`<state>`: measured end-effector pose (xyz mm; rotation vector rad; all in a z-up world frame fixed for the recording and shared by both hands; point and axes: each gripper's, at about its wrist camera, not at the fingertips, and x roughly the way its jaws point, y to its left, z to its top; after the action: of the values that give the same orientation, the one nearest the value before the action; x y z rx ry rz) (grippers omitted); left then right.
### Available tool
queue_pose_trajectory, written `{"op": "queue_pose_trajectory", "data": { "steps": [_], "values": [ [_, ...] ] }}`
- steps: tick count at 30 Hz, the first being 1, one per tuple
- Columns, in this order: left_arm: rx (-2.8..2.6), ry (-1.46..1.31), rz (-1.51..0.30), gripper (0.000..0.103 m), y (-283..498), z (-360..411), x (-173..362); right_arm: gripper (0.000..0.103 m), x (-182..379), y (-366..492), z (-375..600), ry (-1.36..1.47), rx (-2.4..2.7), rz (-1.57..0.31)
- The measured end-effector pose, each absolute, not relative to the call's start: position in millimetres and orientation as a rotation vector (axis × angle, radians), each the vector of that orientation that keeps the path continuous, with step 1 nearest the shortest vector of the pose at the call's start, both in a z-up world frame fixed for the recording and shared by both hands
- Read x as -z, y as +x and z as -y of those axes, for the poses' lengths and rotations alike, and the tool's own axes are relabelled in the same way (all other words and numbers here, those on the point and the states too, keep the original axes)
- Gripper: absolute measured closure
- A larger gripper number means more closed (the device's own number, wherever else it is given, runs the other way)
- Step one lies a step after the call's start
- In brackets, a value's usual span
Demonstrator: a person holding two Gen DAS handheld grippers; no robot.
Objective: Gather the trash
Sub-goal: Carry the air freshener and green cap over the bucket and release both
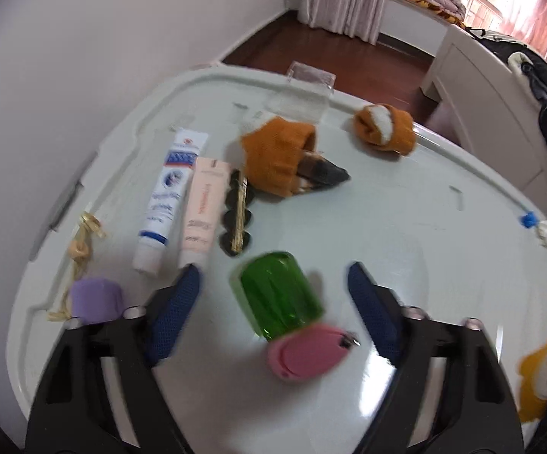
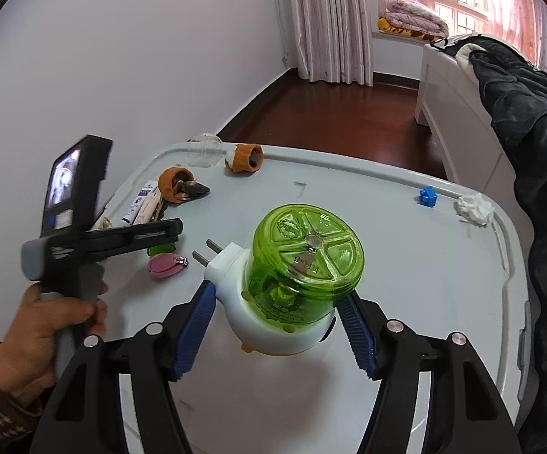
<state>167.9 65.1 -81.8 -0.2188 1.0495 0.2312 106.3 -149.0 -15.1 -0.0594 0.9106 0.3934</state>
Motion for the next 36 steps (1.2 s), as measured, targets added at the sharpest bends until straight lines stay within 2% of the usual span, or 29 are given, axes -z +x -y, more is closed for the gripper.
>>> {"op": "queue_pose_trajectory", "data": {
  "steps": [1, 7, 14, 21, 27, 31, 36],
  "values": [
    [-0.224, -0.227, -1.059, 0.066, 167, -68, 85, 0.039, 14, 105, 149, -0.058, -0.398, -0.906],
    [-0.149, -0.223, -1.022, 0.07, 133, -80, 80, 0.039, 6, 93, 147, -0.068, -0.418, -0.884],
    [-0.066, -0.165, -0.968, 0.073, 83, -77, 45, 0.039, -5, 69, 143, -0.065, -0.436, -0.855],
    [0.128, -0.071, -0.964, 0.073, 5, -42, 8, 0.039, -9, -6, 146, -0.027, -0.476, -0.886],
    [0.266, -0.034, -1.051, 0.073, -79, -12, 26, 0.039, 42, -106, 158, -0.002, -0.466, -1.085],
    [0.279, -0.02, -1.102, 0.073, -110, -10, 45, 0.039, 83, -144, 157, -0.02, -0.448, -1.208],
    [0.296, 0.004, -1.195, 0.074, -134, -5, 78, 0.039, 103, -152, 149, -0.067, -0.447, -1.266]
  ]
}}
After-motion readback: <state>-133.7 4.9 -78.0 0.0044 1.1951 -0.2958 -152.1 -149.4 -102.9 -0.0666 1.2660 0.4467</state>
